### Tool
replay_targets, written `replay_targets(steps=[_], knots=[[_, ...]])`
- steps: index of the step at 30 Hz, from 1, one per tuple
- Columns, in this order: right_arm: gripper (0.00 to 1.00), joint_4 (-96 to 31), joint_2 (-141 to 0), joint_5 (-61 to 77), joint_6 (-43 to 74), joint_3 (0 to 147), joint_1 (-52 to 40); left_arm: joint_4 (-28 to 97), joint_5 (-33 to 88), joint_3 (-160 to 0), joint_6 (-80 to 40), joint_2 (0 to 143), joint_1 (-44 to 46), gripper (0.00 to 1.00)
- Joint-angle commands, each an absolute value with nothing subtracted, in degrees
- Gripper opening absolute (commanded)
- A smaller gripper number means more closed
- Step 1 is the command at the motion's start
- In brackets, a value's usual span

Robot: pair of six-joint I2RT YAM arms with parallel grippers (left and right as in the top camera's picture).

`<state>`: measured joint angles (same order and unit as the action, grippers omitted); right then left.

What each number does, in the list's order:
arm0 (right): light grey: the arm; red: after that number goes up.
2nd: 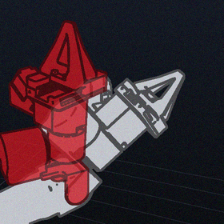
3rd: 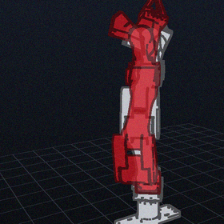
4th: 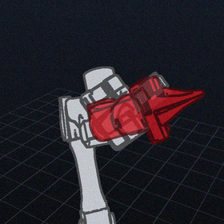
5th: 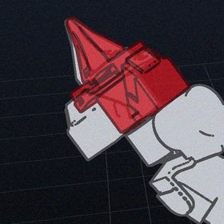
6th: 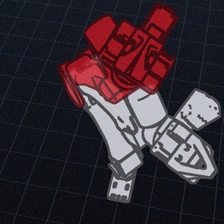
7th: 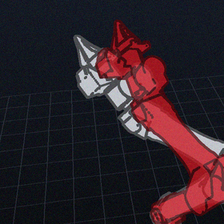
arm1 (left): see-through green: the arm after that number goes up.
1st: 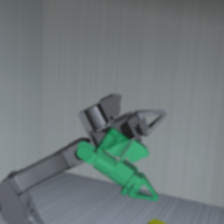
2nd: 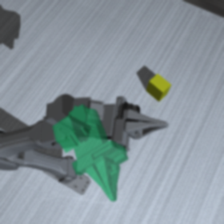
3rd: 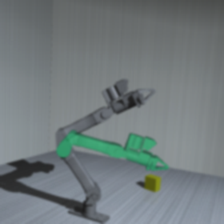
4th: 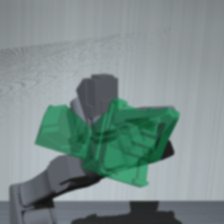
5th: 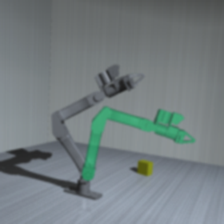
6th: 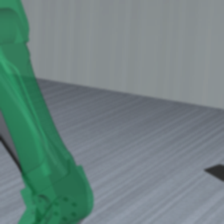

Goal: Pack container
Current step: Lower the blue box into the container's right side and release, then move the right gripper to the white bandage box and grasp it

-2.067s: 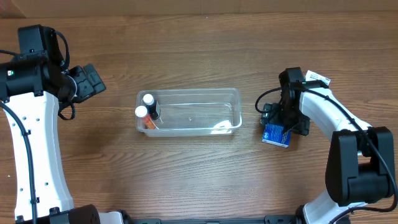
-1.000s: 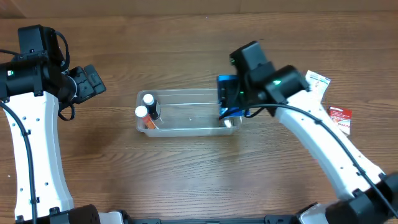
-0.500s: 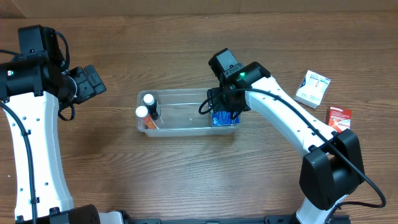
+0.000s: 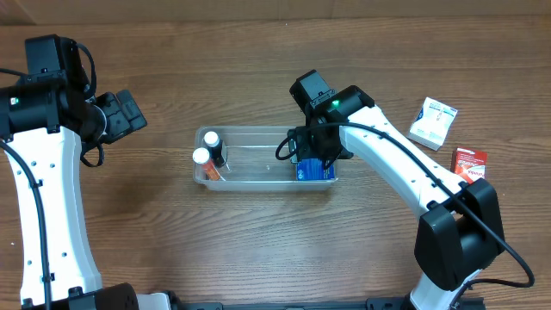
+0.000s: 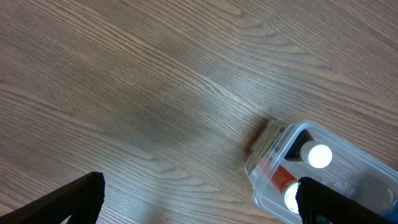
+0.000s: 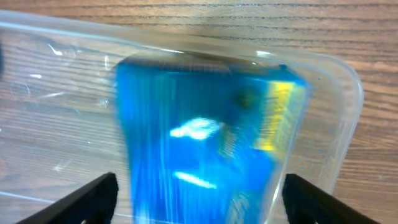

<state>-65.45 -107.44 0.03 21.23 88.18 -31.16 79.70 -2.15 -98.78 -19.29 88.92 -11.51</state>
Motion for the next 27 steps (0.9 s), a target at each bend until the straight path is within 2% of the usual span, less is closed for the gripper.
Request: replay_targets(steps=[1, 7, 9, 10, 11, 12, 17, 19, 21, 27], knots=[[0.93, -65.1, -107.8, 0.1, 21.5, 89.1, -31.2, 79.5, -1.9, -99.6, -18.2, 88.0, -11.6, 1.0], [0.87, -64.7, -107.1, -3.5, 21.3, 91.5, -31.2, 79.6, -1.9, -99.6, -18.1, 88.0, -11.6, 1.0], [0.91, -68.2, -104.5, -9.5, 21.3, 99.6, -30.5, 79.9, -1.9, -99.6, -18.0, 88.0, -11.6, 1.0], [0.96, -69.6, -103.3, -12.5, 21.2, 103.9, -29.4, 79.9, -1.9, -99.6, -18.0, 88.0, -11.6, 1.0], [1.0, -70.9, -102.5, -14.6, 21.2, 108.3, -27.3, 79.9, -1.9, -99.6, -18.0, 88.0, -11.6, 1.0], [1.0, -72.3, -102.2, -14.7, 21.0, 113.7, -21.4, 79.9, -1.9, -99.6, -18.0, 88.0, -11.6, 1.0], [1.0, -71.7, -105.6, -7.7, 18.3, 113.9, 2.5, 79.9, -1.9, -99.6, -17.8, 88.0, -11.6, 1.0], [1.0, -71.7, -109.1, -6.5, 16.0, 112.6, 7.7, 79.9, -1.9, -99.6, -17.8, 88.0, -11.6, 1.0], [1.0, -72.1, -114.1, -5.0, 12.0, 111.8, 9.8, 79.8, -1.9, -99.6, -17.8, 88.0, -11.6, 1.0], [1.0, -72.4, -127.0, -5.0, 12.0, 111.6, 10.4, 79.8, -1.9, -99.6, -17.8, 88.0, -11.6, 1.0]])
